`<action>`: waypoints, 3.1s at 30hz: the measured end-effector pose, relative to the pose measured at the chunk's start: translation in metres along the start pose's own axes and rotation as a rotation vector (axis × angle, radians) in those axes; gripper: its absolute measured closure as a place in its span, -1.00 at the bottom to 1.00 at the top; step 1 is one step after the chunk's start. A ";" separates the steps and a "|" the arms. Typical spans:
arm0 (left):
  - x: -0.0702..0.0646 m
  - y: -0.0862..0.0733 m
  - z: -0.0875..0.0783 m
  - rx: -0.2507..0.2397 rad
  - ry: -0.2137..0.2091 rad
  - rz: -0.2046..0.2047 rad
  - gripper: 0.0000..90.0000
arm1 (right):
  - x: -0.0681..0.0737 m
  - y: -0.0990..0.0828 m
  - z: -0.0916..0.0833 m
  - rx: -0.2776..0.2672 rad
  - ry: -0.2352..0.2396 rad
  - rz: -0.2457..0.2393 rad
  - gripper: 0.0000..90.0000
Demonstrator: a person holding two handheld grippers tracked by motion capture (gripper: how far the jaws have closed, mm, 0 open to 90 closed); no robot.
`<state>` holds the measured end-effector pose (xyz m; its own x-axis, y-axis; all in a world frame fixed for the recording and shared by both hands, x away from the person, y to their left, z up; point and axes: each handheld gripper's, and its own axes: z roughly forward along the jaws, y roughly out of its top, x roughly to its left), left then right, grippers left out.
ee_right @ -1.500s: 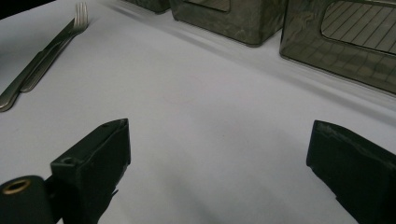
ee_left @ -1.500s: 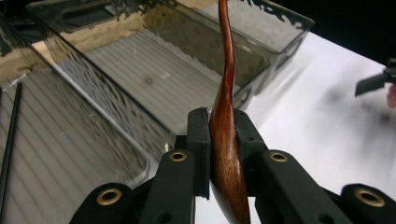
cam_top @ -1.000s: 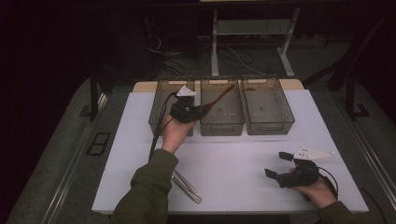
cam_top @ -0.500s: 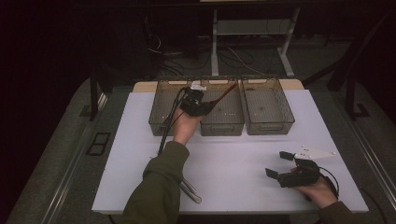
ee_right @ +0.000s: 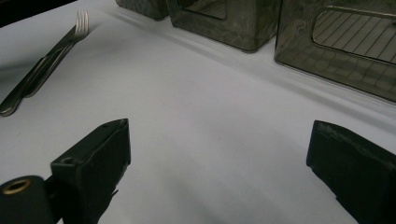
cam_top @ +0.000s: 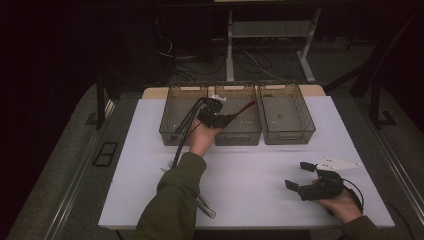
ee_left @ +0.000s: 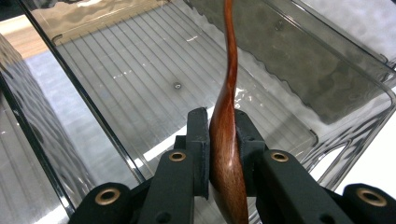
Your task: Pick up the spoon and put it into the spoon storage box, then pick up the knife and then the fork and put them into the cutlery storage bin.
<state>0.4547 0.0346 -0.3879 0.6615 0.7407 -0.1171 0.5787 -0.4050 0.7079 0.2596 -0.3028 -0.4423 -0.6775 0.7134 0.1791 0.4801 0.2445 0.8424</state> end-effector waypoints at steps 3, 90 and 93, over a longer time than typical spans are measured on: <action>0.000 0.001 -0.002 -0.009 -0.002 0.001 0.52 | 0.000 0.000 0.000 0.000 0.000 0.000 -0.87; -0.029 -0.192 -0.126 0.045 -0.212 0.186 0.97 | 0.001 -0.001 -0.002 0.003 -0.012 0.005 -0.87; -0.030 -0.193 -0.122 0.074 -0.213 0.214 0.97 | 0.001 -0.001 -0.002 0.001 -0.012 0.005 -0.87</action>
<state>0.2654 0.1556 -0.4360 0.8529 0.5081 -0.1199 0.4434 -0.5837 0.6803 0.2576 -0.3041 -0.4416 -0.6683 0.7223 0.1777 0.4843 0.2412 0.8410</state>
